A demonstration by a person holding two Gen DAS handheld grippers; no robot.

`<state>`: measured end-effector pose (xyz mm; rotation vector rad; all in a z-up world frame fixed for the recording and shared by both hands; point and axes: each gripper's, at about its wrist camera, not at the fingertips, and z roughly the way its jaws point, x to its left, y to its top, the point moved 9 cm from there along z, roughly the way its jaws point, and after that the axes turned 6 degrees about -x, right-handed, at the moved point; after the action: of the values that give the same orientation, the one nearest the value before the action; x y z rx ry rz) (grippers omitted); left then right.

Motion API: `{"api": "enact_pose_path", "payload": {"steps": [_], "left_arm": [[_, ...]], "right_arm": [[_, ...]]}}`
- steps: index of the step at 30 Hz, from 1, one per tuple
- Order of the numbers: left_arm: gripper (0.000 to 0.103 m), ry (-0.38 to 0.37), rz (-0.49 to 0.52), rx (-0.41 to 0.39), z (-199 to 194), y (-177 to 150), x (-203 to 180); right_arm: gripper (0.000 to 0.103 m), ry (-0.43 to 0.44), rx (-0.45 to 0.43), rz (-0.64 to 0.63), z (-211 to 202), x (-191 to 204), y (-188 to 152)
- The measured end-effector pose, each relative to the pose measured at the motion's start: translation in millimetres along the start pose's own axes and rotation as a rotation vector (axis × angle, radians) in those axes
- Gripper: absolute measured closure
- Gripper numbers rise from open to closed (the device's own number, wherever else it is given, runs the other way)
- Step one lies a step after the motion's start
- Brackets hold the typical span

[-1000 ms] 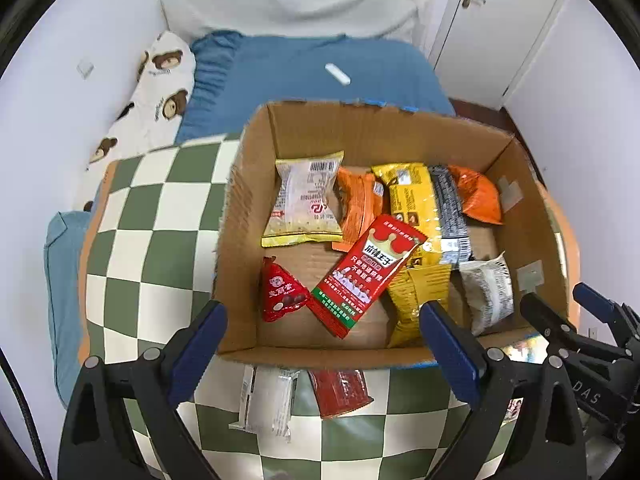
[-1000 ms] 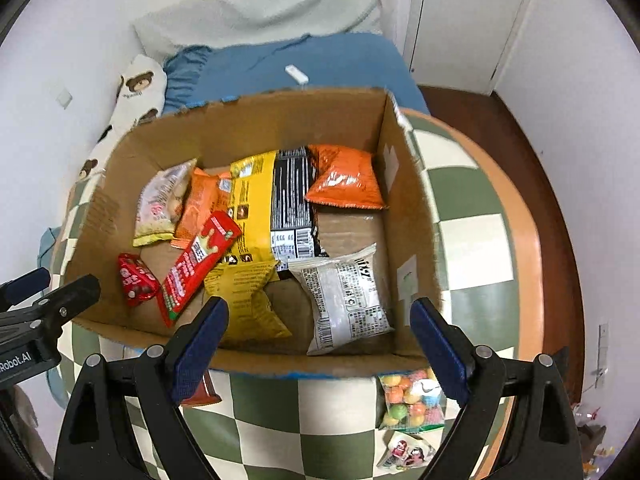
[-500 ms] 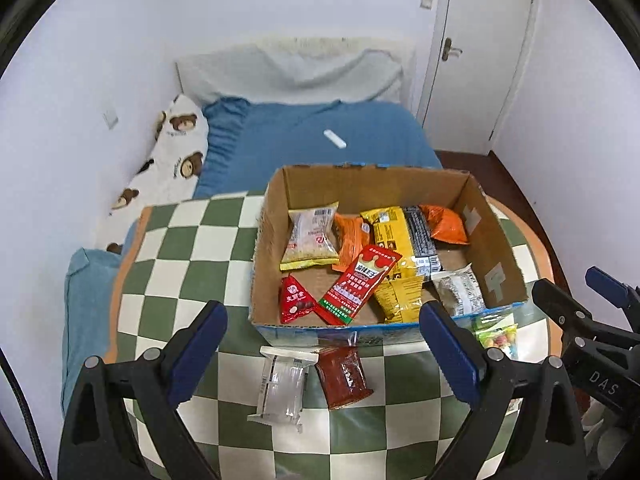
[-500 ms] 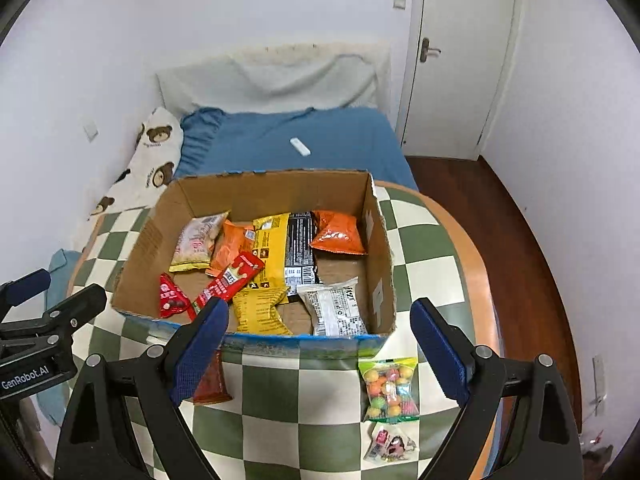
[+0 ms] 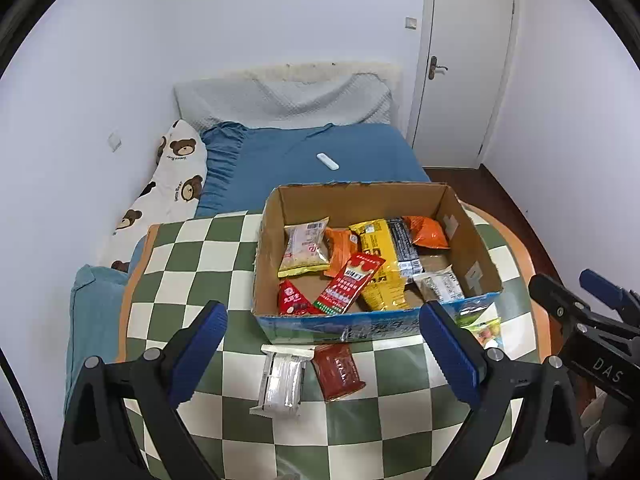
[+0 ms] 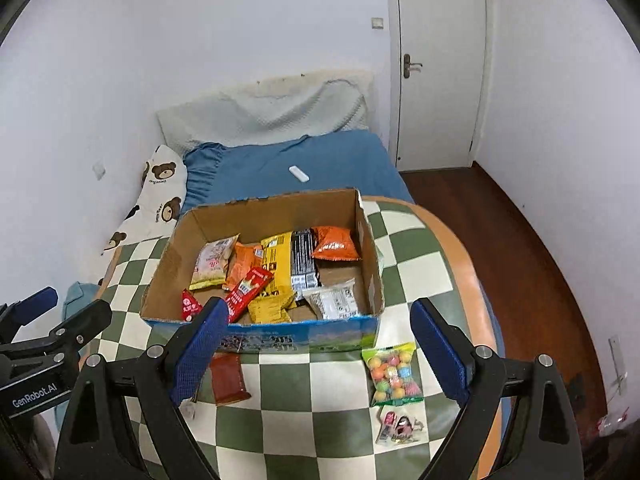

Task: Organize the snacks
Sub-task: 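Grasp the white packet with the left gripper while the right grasps the brown sauce packet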

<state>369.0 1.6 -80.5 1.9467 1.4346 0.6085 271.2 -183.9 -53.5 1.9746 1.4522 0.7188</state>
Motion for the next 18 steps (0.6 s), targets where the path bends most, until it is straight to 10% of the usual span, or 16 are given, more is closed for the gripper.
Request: {"api": "enact_pose_path", "payload": {"steps": [4, 8, 18], "left_arm": [[0.005, 0.053, -0.003, 0.068, 24, -27, 22], [0.005, 0.117, 0.017, 0.185, 63, -71, 52], [0.017, 0.050, 0.124, 0.540, 191, -170, 47]], "right_arm": [[0.009, 0.092, 0.111, 0.051, 31, 13, -36], [0.042, 0.161, 0.229, 0.059, 69, 39, -82], [0.042, 0.224, 0.413, 0.081, 142, 82, -151]]}}
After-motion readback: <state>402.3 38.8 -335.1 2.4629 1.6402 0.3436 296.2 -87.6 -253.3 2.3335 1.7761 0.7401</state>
